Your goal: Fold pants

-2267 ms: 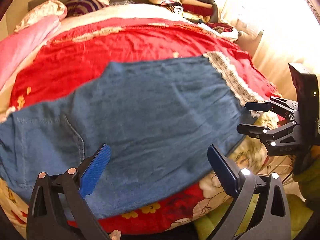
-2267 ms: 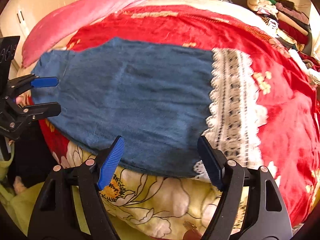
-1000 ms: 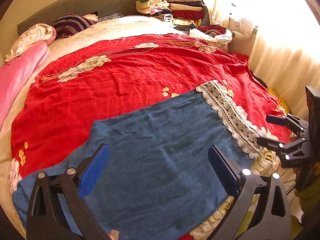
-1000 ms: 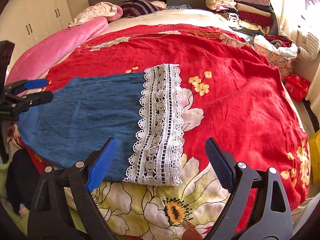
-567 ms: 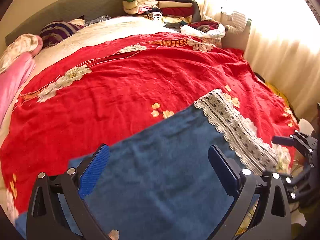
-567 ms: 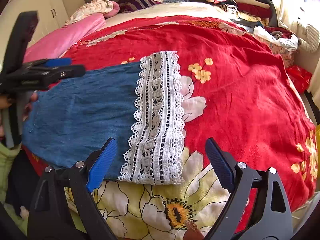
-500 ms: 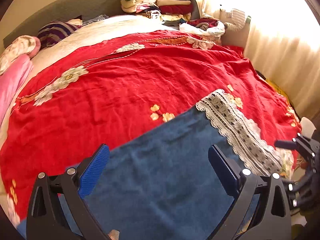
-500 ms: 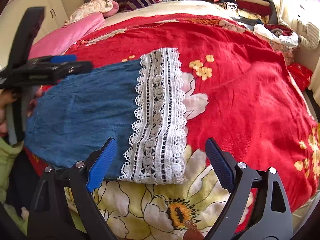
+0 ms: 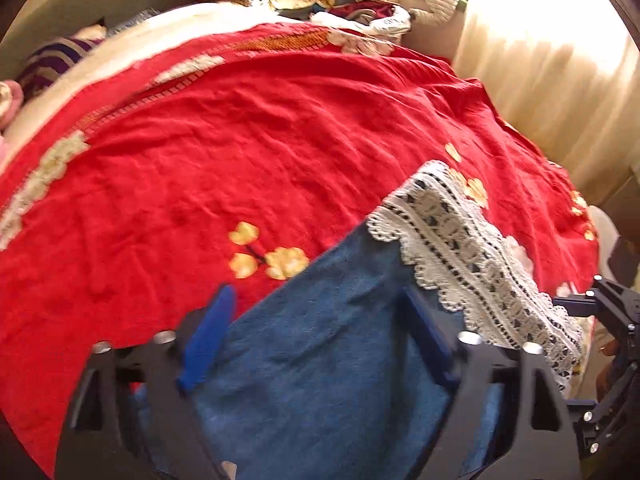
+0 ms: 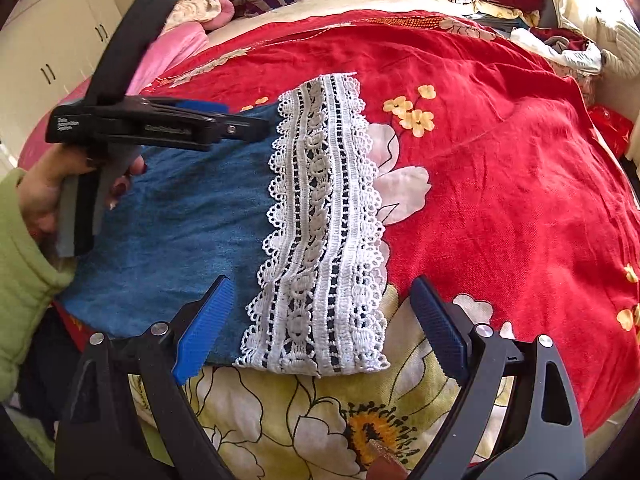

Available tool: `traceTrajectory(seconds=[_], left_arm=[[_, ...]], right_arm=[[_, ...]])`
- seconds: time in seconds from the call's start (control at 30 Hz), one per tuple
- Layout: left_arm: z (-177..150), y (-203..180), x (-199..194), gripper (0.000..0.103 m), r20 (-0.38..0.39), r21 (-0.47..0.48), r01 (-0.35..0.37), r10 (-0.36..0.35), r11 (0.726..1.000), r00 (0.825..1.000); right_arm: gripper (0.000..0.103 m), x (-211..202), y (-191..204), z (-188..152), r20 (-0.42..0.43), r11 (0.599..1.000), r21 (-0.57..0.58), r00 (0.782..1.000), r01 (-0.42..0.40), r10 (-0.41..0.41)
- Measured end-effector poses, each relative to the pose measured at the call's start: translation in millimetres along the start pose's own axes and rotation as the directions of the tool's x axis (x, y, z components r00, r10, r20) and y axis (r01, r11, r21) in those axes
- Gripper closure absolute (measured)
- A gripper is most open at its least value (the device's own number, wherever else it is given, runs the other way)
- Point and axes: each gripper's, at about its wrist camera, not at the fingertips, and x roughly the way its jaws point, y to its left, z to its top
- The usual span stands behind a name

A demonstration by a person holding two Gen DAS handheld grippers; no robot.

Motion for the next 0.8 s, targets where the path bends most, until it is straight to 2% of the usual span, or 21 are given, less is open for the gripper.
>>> traceTrajectory(seconds=[0.07,0.17,0.2,0.23,0.27,0.33,0.4,0.47,0.5,0.53,0.6,0.7,0.8], left_arm=[[-2.0,-1.0,3.5,0.028,0.002,0.002,0.014,-0.014,1.000,1.000],[-3.6,-2.7,5.7,0.036,0.002,0.008,0.043,-0.043,0.999,0.999],[-4.1,-3.2,5.7,0.040,0.001,0.009,0.052,-0.052,0.999,0.999],[-4.5,-3.2,5.3,0.045,0.001,0.008,0.060,-0.060,0.998,0.998],[-4.4,-3.9,5.2,0.048,0.005,0.009,0.064,-0.064,0.998,0.998],[-4.5,-6.4,5.0,0.060,0.015,0.016,0.058,-0.058,0.998,0.998],[-5.7,-9.6,4.5,0.067,0.020,0.022,0.051,-0.051,0.998,0.998],[-6.2,-12.3,5.0,0.071,0.020,0.031,0.044,-0.045,0.999,0.999],[-5.9,-13.3,5.4,0.075,0.021,0.031,0.041,-0.041,0.999,0.999],[-5.5,-13.9,4.8,0.079,0.025,0.031,0.037,-0.037,0.999,0.999],[-5.9,-14.7,1.4,0.088,0.037,0.029,0.015,-0.016,0.999,0.999],[-6.1,-14.8,-7.4,0.093,0.061,0.016,0.014,-0.015,1.000,0.998],[-9.4,-8.0,-21.3,0.095,0.098,-0.014,0.051,-0.049,0.999,0.994]], right_arm=[[0.020,1.7,-0.5,-0.7,-0.004,1.000,0.004,1.000,-0.005,0.005],[0.034,3.4,-0.2,-0.1,-0.008,1.000,0.001,1.000,-0.016,0.016],[0.044,3.0,0.4,1.0,-0.003,1.000,0.000,1.000,-0.023,0.023],[0.047,2.5,1.2,2.4,0.003,0.999,-0.003,0.999,-0.044,0.044],[0.047,3.0,2.8,3.4,0.003,0.998,-0.006,0.998,-0.055,0.055],[0.047,7.9,4.0,3.3,-0.010,0.998,-0.010,0.998,-0.056,0.056],[0.047,11.6,2.3,3.1,-0.016,0.998,0.006,0.998,-0.066,0.066],[0.055,13.0,3.3,4.3,-0.015,0.997,-0.002,0.997,-0.075,0.075],[0.062,14.2,5.4,5.4,-0.016,0.996,-0.013,0.996,-0.087,0.086],[0.070,15.6,7.6,7.1,-0.015,0.996,-0.023,0.996,-0.090,0.089],[0.079,14.5,12.3,8.2,-0.007,0.992,-0.034,0.993,-0.119,0.118],[0.081,9.4,25.1,11.3,0.007,0.986,-0.068,0.988,-0.153,0.154],[0.082,1.0,38.3,15.4,0.031,0.979,-0.100,0.983,-0.178,0.182]])
